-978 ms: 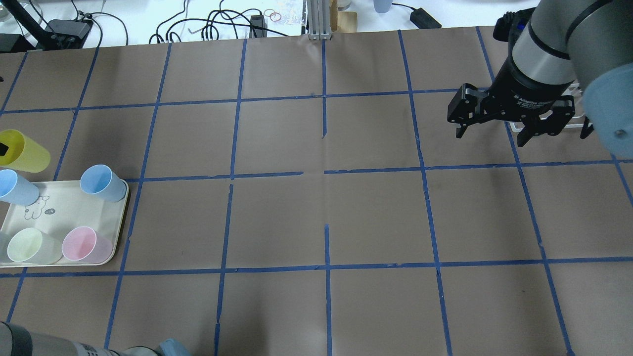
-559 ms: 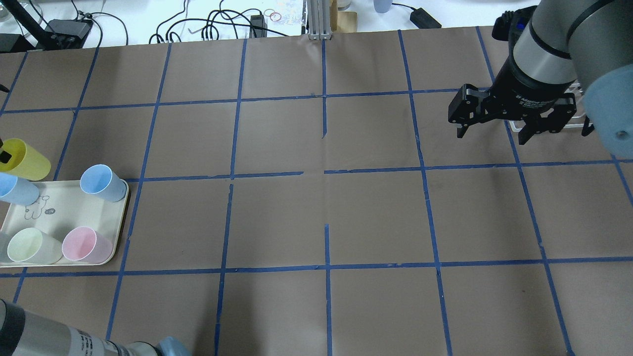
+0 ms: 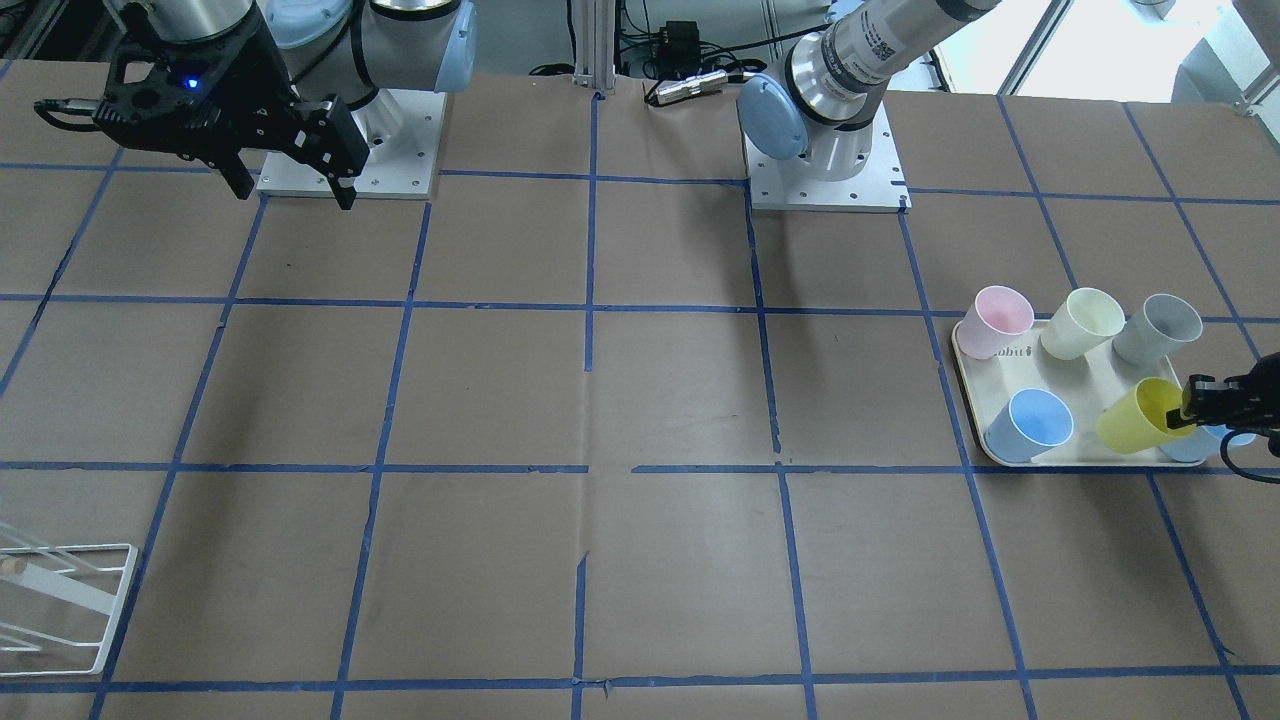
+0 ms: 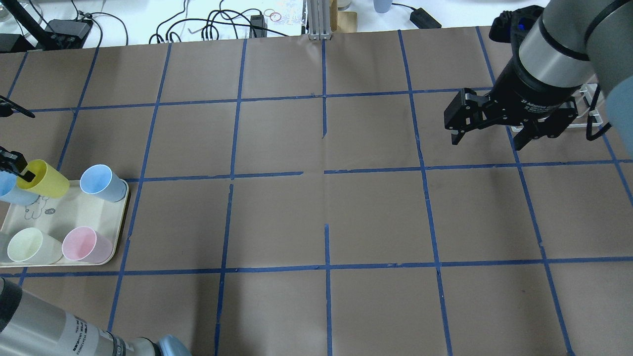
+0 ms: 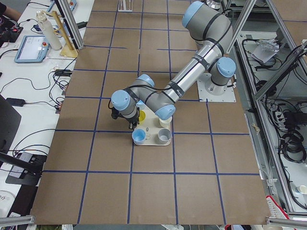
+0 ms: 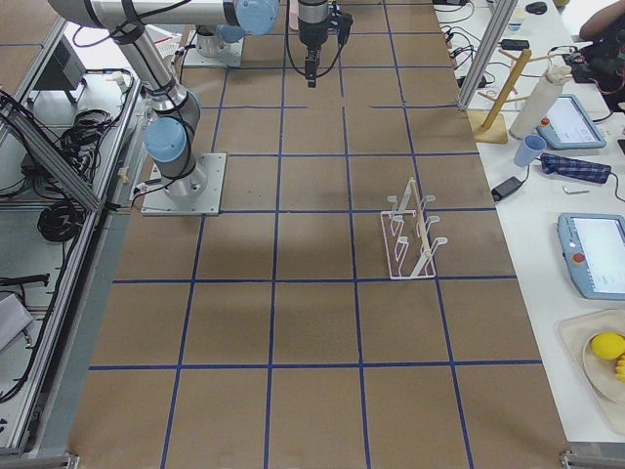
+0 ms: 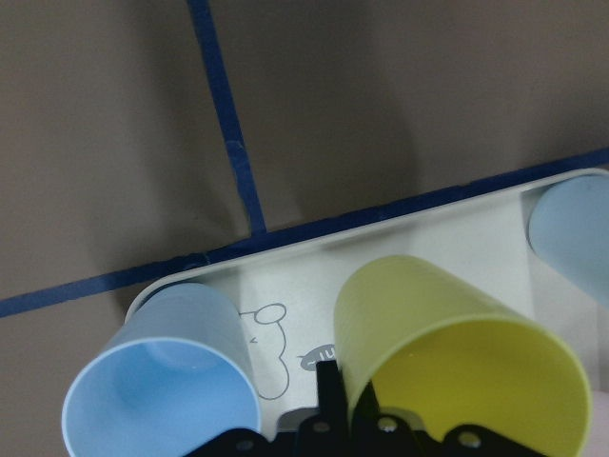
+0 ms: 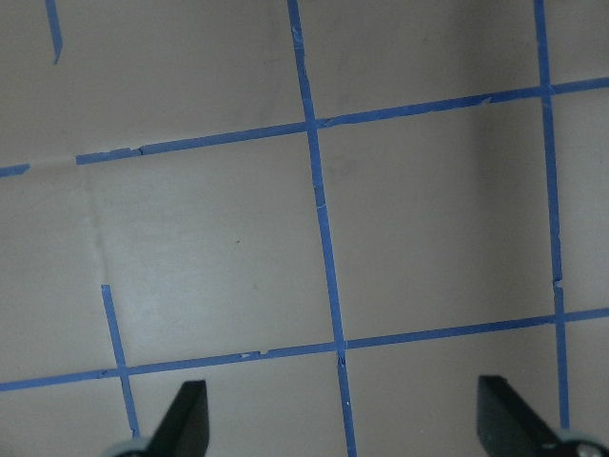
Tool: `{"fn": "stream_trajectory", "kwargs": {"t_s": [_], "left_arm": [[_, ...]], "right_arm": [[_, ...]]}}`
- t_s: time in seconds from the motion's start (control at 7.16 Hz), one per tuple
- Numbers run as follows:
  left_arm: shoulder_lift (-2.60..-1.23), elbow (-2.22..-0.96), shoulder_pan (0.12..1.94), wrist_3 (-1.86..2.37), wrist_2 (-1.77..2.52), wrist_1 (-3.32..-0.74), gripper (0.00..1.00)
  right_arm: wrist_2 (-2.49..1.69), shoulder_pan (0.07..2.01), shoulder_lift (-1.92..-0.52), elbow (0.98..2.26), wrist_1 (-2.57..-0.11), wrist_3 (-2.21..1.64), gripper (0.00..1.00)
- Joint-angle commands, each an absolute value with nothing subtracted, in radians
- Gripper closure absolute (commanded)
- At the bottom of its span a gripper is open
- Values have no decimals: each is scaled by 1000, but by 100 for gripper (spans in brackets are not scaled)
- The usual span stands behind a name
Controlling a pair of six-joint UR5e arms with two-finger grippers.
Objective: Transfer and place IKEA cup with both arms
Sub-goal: 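Lower the yellow cup upright into the empty tray slot with the left gripper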
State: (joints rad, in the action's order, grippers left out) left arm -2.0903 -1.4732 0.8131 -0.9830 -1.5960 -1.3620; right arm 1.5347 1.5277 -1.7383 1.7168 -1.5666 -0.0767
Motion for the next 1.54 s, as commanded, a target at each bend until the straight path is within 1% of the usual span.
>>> {"fn": "stream_trajectory", "kwargs": {"t_s": [0.0,0.56,0.7,0.84,1.12,1.4], "left_arm": [[-2103,-1474,816,-980,-1595,-1359,100],[-2126,-1476,818,-971,-1598,-1361,100],[-2126,-1476,818,-971,-1597,-1362,86],[-2129,-1477,819,-971,-1598,-1362,83],[-2131,-1471,819,-971,-1601,-1364,61],[-2103,-1456,827,-950,-1598,-1396,56]], "right_arm": [[1535,1528,-1735,1717,-1555,-11,0],[1531,1522,-1741,1717,-1555,-12,0],[1535,1522,-1741,1715,-1555,-12,0],[1536,1522,-1743,1715,-1554,-12,0],[1536,1522,-1741,1717,-1557,-12,0],[1536,1522,-1740,1718,-1555,-11,0]]}}
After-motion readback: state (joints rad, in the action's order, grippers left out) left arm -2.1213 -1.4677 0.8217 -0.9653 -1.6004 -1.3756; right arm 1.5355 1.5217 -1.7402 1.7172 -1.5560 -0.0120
